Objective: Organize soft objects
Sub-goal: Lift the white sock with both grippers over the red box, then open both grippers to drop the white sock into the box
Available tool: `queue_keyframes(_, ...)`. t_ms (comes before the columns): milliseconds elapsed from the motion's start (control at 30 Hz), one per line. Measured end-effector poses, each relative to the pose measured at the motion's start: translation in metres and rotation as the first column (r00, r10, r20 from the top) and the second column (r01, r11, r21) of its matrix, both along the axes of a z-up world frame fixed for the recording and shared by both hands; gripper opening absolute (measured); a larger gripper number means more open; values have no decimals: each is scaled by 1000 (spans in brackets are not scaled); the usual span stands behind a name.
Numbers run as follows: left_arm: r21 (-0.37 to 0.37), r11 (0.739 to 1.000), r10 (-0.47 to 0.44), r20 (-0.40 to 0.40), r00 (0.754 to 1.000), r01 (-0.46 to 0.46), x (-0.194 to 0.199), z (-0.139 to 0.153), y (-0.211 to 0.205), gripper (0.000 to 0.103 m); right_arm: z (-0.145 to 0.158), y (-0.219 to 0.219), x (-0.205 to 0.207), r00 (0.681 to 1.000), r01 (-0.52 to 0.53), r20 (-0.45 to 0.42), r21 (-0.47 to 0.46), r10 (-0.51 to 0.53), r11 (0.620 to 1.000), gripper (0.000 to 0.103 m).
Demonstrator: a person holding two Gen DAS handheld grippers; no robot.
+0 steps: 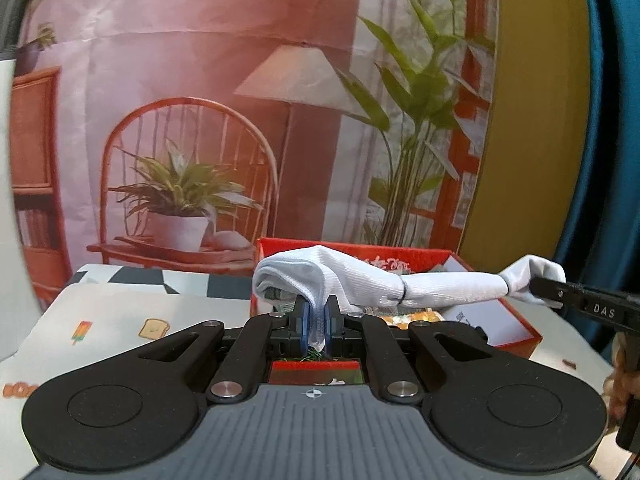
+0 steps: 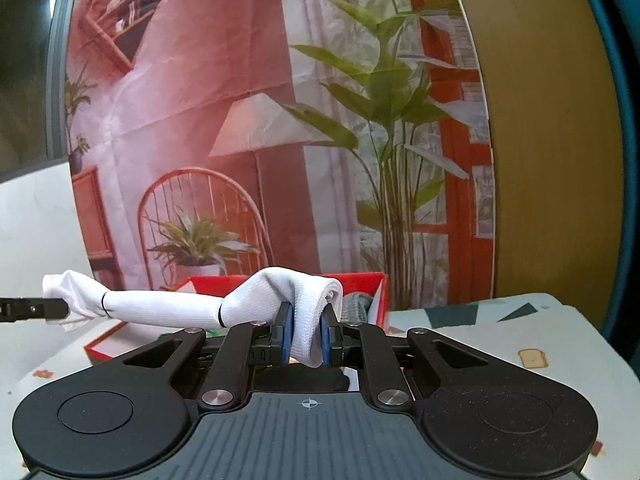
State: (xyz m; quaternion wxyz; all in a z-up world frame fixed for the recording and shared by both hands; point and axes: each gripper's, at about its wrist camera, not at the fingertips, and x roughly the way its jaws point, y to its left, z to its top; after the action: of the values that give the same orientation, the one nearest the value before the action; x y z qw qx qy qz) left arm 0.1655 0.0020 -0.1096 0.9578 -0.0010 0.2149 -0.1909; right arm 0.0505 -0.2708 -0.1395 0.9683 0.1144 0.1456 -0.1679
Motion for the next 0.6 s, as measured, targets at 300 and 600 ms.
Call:
queue_keyframes(300, 20, 999, -33, -122, 992, 36, 34, -22, 0, 9, -19, -5, 17, 995, -14, -97, 16, 15, 1000, 13)
queue_keyframes(600, 15, 999, -50, -116, 992, 52, 40, -25, 1, 51, -24, -4, 22, 990, -16, -139, -4, 15, 1000, 23)
